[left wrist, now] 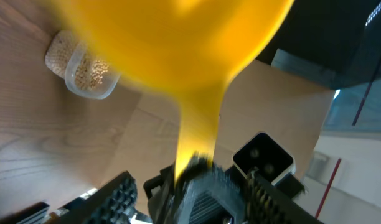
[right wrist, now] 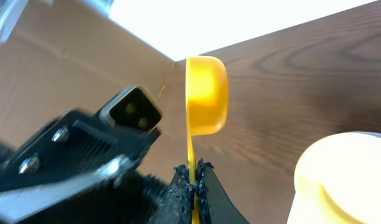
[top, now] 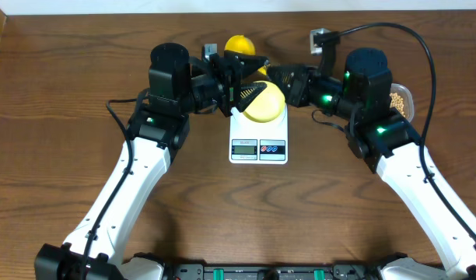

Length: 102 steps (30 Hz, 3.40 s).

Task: Scoop item into bowl and weigh 50g on scale

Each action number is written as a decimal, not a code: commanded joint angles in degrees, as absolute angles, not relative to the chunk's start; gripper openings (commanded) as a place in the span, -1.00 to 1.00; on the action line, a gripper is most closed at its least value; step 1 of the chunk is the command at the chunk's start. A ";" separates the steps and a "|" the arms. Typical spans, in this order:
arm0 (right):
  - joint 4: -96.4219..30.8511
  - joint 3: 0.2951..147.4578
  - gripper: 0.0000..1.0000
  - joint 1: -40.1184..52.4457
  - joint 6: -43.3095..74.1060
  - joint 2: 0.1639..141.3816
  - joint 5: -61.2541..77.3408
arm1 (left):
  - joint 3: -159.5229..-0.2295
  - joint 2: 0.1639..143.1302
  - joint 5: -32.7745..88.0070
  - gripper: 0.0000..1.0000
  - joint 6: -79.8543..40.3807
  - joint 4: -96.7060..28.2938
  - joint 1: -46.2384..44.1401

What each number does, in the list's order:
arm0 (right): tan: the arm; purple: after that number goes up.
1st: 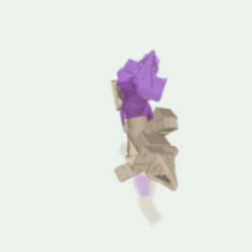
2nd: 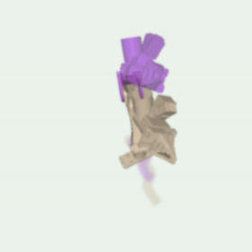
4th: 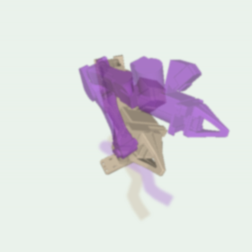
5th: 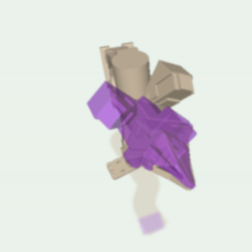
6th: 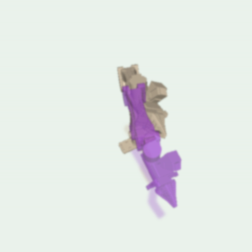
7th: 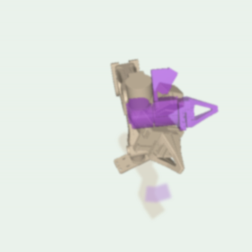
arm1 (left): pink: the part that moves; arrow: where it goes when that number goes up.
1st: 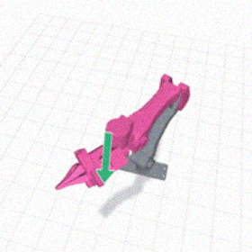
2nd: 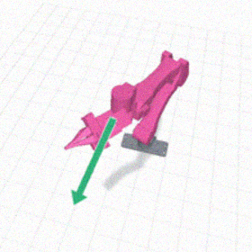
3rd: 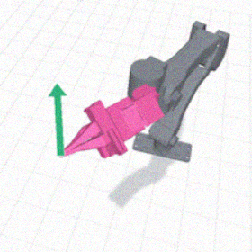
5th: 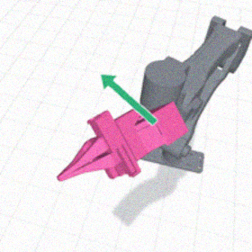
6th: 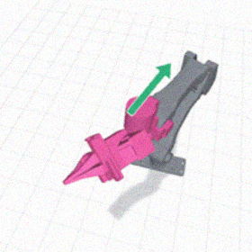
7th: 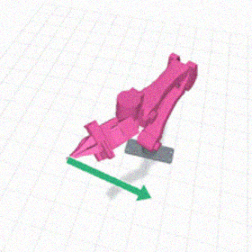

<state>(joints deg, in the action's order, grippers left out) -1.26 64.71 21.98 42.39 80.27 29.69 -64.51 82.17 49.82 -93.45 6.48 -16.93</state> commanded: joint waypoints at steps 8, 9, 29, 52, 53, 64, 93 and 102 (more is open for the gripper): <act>-6.52 65.78 -0.97 19.53 44.03 74.41 13.45 | -64.38 81.69 50.30 0.22 -80.40 6.74 -14.41; -7.79 65.87 -0.97 18.94 43.44 73.67 13.04 | -64.38 81.69 50.35 0.22 -78.87 6.74 -13.96; -49.60 86.08 -0.98 10.09 27.20 70.30 1.39 | -69.76 81.58 37.60 0.22 -40.10 -24.27 -10.68; -67.07 86.15 -0.98 1.50 24.80 70.91 4.75 | -86.85 81.43 16.05 -0.03 -23.62 -57.08 -10.68; -67.48 86.15 -0.98 1.50 24.80 70.94 5.19 | -86.85 81.43 16.03 -0.03 -23.64 -57.45 -10.68; -70.41 86.15 -0.97 1.54 24.80 70.94 6.13 | -86.85 81.43 17.69 -0.45 -22.37 -57.36 -12.73; -71.70 86.13 -0.98 1.61 19.25 70.94 4.10 | -86.37 81.45 17.72 -0.86 -16.10 -61.21 -13.85; -71.59 86.15 -0.98 1.58 19.22 70.94 5.08 | -85.38 81.49 26.26 -0.86 -11.79 -63.16 -16.27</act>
